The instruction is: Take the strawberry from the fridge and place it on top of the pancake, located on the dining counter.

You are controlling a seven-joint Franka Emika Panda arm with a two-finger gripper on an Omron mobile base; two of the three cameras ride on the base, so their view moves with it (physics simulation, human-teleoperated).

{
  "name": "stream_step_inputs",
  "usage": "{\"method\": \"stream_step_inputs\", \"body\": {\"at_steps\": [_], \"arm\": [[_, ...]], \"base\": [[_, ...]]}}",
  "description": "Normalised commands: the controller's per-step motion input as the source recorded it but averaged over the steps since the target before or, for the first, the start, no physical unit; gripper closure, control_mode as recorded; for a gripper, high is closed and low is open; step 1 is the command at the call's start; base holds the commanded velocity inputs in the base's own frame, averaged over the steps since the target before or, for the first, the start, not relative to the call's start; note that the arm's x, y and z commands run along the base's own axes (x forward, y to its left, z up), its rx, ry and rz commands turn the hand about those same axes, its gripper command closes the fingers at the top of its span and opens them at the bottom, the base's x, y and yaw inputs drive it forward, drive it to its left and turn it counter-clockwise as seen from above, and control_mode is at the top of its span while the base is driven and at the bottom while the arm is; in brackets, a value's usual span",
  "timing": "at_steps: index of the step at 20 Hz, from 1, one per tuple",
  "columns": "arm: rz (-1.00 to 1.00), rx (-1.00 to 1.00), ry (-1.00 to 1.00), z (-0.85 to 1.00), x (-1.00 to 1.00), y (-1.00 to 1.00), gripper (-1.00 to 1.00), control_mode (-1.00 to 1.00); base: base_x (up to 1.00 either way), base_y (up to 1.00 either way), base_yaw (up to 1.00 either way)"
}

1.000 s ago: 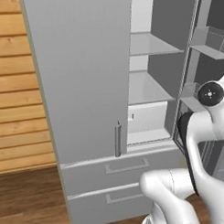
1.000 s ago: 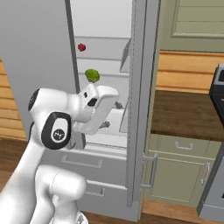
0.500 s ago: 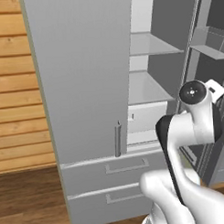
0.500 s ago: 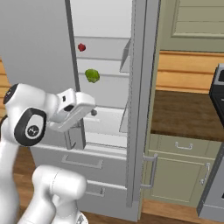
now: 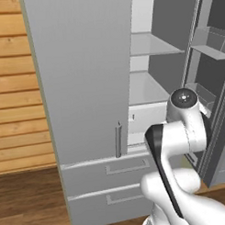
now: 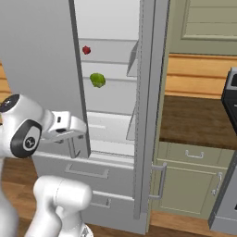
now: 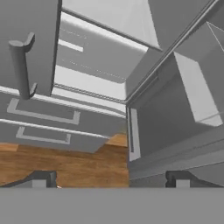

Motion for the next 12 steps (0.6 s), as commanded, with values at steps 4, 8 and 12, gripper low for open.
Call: {"method": "stream_step_inputs", "body": {"at_steps": [4,8,12], "arm": [[0.0,0.3,-0.01,-0.28,0.19,0.56,-1.0,-1.0],[0.0,0.09,0.1,0.1,0.4,0.46,-1.0,-1.0],[0.0,0.12,0.13,-0.1,0.6,0.43,-1.0,-1.0]], "base": [[0.0,0.0,0.0],[0.0,0.0,0.0],[0.0,0.0,0.0]]}}
